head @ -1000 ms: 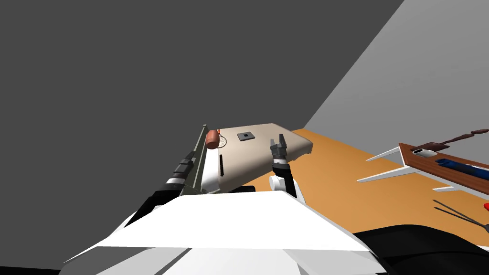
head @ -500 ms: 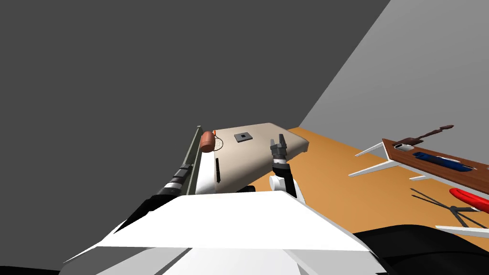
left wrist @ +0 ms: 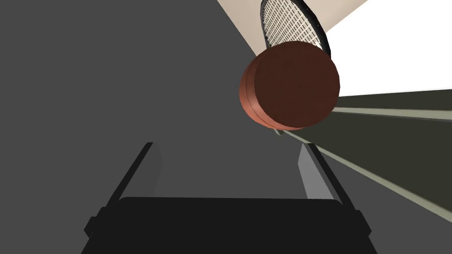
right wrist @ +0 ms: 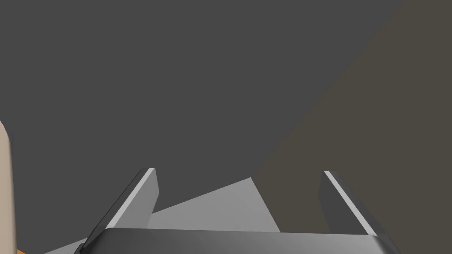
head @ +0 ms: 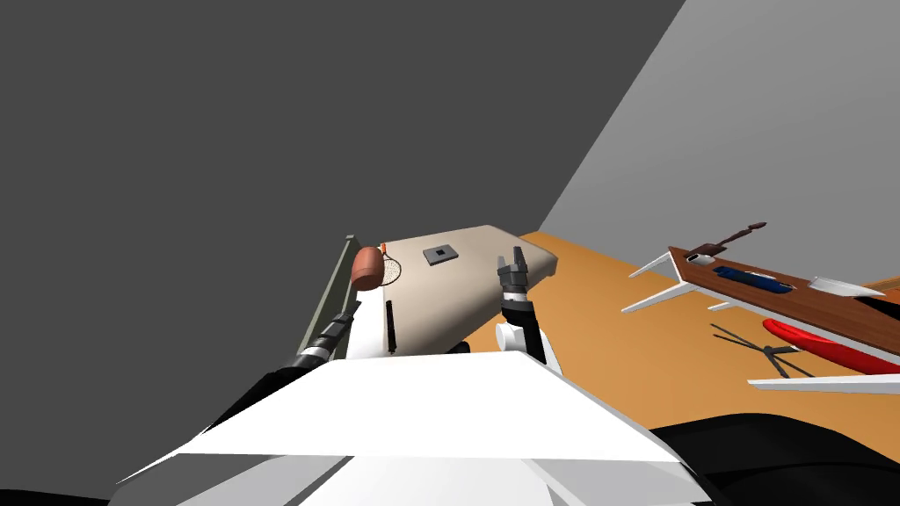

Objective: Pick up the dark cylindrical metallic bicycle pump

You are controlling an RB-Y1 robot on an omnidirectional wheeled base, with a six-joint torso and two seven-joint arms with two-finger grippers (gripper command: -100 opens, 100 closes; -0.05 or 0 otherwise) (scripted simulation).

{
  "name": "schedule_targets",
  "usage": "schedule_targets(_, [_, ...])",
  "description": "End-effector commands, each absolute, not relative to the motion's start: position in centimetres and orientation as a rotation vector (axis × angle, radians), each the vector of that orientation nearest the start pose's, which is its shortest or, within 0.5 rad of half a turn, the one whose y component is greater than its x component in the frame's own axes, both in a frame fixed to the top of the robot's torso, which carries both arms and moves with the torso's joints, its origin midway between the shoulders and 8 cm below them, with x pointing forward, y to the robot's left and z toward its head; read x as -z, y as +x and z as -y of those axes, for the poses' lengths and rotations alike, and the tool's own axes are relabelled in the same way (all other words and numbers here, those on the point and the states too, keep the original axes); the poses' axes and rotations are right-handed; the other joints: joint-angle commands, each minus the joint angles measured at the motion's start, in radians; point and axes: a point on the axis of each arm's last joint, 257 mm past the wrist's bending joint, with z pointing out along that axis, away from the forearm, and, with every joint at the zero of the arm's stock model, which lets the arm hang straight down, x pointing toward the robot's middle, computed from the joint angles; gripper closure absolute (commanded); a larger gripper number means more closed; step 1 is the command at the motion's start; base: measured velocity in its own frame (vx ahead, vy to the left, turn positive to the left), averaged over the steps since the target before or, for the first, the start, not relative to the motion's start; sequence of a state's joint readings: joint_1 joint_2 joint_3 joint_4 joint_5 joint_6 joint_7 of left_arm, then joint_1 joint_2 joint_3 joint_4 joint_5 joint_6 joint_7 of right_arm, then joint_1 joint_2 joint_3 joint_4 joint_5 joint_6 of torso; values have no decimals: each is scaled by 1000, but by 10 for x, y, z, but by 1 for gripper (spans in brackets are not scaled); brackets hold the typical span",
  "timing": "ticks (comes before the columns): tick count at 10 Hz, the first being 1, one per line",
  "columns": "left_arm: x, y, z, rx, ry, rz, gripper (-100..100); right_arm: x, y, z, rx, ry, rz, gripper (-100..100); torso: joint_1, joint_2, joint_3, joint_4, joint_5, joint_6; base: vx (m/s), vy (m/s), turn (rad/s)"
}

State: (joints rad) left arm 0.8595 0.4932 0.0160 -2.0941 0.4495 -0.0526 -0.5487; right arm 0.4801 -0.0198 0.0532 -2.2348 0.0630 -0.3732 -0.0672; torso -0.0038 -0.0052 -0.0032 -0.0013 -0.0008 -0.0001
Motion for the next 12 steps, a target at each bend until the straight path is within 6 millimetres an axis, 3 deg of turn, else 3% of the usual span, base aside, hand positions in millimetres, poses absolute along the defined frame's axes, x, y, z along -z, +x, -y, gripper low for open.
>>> schedule_targets(1, [305, 274, -381, 580, -978, -1745, -100, 16, 377, 256, -1342, 764, -757, 0, 0, 0, 0, 0, 0, 0, 124, -33, -277])
schedule_targets(2, [309, 272, -381, 571, -981, -1760, -100, 16, 377, 256, -1342, 764, -757, 0, 0, -2, -1, 0, 0, 0, 102, -31, -73])
schedule_targets(4, [347, 244, -393, 499, -1026, -1888, -100, 16, 377, 256, -1342, 764, -756, 0, -2, -1, -1, 0, 0, 0, 106, -50, -186])
schedule_targets(5, [349, 242, -393, 491, -1024, -1902, -100, 16, 377, 256, -1342, 764, -756, 0, -2, -1, -1, 0, 0, 0, 88, -30, -92])
schedule_targets(7, [385, 208, -405, 420, -1067, -2032, -100, 16, 377, 256, -1342, 764, -756, 0, -2, -1, 0, 0, 0, 0, 108, -52, -224])
schedule_targets(8, [387, 206, -405, 415, -1067, -2045, -100, 16, 377, 256, -1342, 765, -756, 0, -3, -2, -1, 0, -1, 0, 78, -44, -64])
schedule_targets(9, [404, 187, -411, 374, -1084, -2118, -100, 16, 377, 256, -1342, 765, -756, 0, -2, 0, 0, 0, -1, -1, 71, -49, -143])
schedule_targets(10, [404, 187, -410, 378, -1089, -2116, -100, 16, 377, 256, -1342, 764, -756, 0, -3, 1, 1, 0, -1, 0, 62, -29, -81])
schedule_targets(12, [432, 148, -422, 311, -1122, -2247, -100, 16, 377, 256, -1342, 764, -756, 0, -1, 1, 1, 0, 0, 0, 96, -45, -190])
